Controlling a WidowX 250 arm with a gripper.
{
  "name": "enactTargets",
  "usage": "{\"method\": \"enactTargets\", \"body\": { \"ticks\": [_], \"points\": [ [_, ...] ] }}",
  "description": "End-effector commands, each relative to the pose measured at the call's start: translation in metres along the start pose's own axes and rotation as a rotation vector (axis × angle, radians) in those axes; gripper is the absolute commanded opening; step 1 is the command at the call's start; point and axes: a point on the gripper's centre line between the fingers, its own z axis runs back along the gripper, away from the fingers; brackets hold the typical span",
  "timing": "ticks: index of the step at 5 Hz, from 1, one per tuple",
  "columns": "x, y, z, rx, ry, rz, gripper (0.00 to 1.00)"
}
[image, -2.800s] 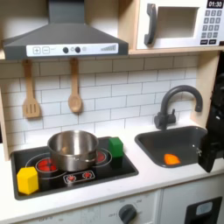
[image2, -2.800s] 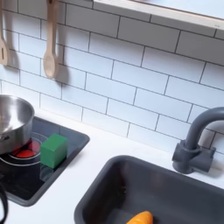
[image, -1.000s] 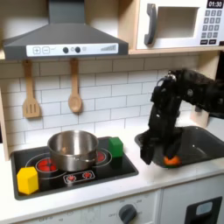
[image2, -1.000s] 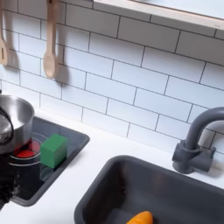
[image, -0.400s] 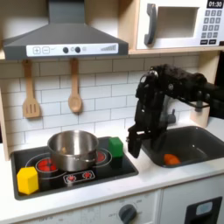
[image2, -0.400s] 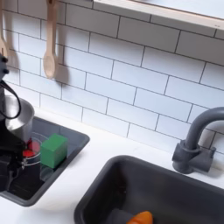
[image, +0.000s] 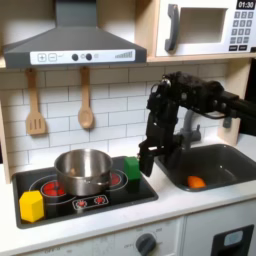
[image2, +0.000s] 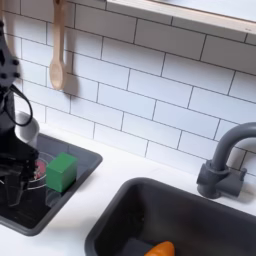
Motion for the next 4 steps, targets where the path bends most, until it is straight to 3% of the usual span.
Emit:
{"method": "enactTargets", "body": {
  "ticks": [1,4],
  "points": [
    [0.025,0.001,-0.006,-0.002,-0.01,0.011,1.0],
    [0.06,-0.003,-0.018,0.005,-0.016,-0.007,1.0]
  ]
}}
